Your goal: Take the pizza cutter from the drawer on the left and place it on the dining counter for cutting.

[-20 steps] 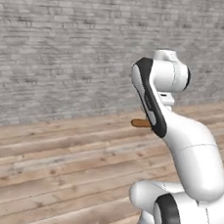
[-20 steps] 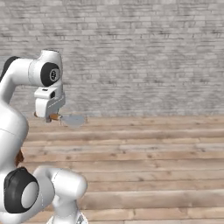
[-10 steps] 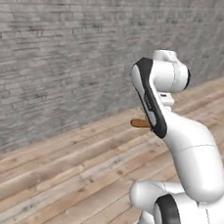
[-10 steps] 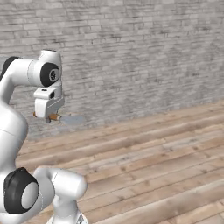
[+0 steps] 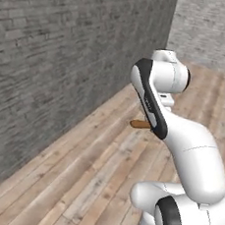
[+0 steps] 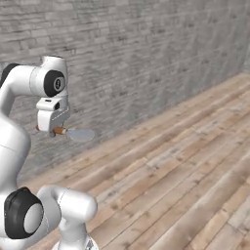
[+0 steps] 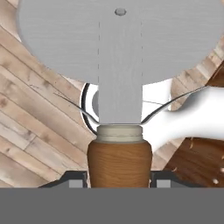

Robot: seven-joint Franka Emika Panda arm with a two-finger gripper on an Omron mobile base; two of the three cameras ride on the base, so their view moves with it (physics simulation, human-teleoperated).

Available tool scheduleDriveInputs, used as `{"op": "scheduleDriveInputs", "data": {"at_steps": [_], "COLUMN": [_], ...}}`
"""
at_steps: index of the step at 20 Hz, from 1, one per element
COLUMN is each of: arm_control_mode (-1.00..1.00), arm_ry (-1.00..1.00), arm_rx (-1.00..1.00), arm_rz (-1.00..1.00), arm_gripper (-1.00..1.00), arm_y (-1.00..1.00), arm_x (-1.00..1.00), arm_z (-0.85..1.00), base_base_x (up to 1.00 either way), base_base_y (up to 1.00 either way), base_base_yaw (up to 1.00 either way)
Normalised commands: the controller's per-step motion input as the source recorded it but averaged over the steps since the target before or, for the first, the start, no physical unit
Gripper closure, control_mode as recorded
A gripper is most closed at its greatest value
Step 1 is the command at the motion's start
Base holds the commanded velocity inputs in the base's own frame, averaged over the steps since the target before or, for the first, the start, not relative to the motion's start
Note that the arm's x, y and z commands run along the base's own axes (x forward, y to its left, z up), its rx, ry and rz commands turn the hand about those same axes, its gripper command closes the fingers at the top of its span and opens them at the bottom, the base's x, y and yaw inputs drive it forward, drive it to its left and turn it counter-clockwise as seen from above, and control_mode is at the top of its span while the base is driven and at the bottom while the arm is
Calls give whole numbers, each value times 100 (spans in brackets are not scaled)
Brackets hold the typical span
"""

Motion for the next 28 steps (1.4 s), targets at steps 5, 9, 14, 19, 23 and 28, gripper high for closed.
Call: {"op": "scheduleDriveInputs", "data": {"at_steps": [5, 9, 14, 19, 23, 28], "arm_control_mode": [100, 100, 100, 100, 100, 100], "arm_ry": [0, 0, 0, 0, 0, 0], "arm_rx": [0, 0, 0, 0, 0, 0], "arm_rz": [0, 0, 0, 0, 0, 0], "arm_gripper": [100, 100, 100, 100, 100, 100], "arm_y": [0, 0, 0, 0, 0, 0], "arm_x": [0, 0, 0, 0, 0, 0], "arm_z": [0, 0, 0, 0, 0, 0], "base_base_x": [68, 85, 87, 86, 86, 83], "base_base_y": [74, 81, 81, 82, 81, 80], "base_base_yaw": [-71, -65, -65, -65, -65, -65]}}
